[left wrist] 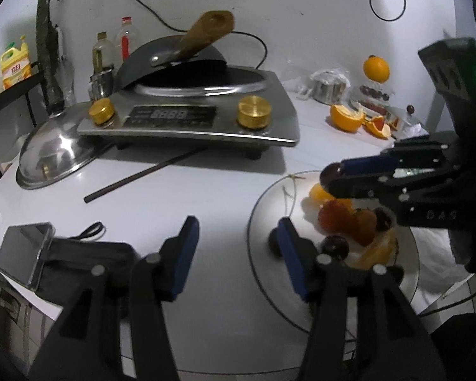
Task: Organize fruits
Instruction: 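Lower the cherries onto the plate and open the left gripper while the right releases its cherry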
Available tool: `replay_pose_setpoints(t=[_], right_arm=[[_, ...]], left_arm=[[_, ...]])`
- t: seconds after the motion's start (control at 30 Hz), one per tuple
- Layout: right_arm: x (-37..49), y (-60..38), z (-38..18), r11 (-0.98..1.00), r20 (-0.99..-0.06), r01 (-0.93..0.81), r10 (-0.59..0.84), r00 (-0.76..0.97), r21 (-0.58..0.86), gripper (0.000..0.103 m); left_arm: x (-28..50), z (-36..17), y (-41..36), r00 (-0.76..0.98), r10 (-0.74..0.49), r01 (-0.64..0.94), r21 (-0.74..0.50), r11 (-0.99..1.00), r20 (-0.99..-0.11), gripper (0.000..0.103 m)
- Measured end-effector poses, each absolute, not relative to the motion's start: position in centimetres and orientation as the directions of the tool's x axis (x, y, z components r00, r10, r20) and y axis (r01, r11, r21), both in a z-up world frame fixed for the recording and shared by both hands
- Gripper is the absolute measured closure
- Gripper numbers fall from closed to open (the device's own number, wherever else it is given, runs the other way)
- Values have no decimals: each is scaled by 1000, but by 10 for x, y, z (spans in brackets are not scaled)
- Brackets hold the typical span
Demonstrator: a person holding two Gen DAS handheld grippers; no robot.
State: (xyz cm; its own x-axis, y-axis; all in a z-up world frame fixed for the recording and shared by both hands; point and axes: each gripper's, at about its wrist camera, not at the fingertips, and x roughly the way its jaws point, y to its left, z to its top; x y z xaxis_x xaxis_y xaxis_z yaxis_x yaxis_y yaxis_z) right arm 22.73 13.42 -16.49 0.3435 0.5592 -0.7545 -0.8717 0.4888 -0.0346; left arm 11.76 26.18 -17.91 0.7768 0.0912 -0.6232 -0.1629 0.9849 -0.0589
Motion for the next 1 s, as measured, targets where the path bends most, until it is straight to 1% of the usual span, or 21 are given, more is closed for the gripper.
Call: replay_pose_setpoints(t=[0.5,0.57,0.6,0.8,0.93,1.0], right_arm=[[235,158,-186,499,-790,-866,519,325,-29,74],[235,158,-186,504,-791,-863,516,329,-31,67],[235,158,-185,507,-790,-861,517,331,-29,62],[233,148,-177,522,-782,-852,513,353,-42,61],[230,134,-169,541,-770,-839,513,380,-54,61],[227,127,-165,550,-765,-833,511,392,-60,61]], left_arm=[[113,-184,269,785,70,-151,-81,985,-616,49],[112,-184,269,787,70,-151,-81,985,-613,49],[112,-183,269,788,70,-151,-83,985,-612,49],[108,-181,265,791,73,-152,-79,985,-607,48],[105,-175,258,802,66,-140,-79,987,-594,44],[103,-172,253,806,61,-131,-78,988,-589,44]])
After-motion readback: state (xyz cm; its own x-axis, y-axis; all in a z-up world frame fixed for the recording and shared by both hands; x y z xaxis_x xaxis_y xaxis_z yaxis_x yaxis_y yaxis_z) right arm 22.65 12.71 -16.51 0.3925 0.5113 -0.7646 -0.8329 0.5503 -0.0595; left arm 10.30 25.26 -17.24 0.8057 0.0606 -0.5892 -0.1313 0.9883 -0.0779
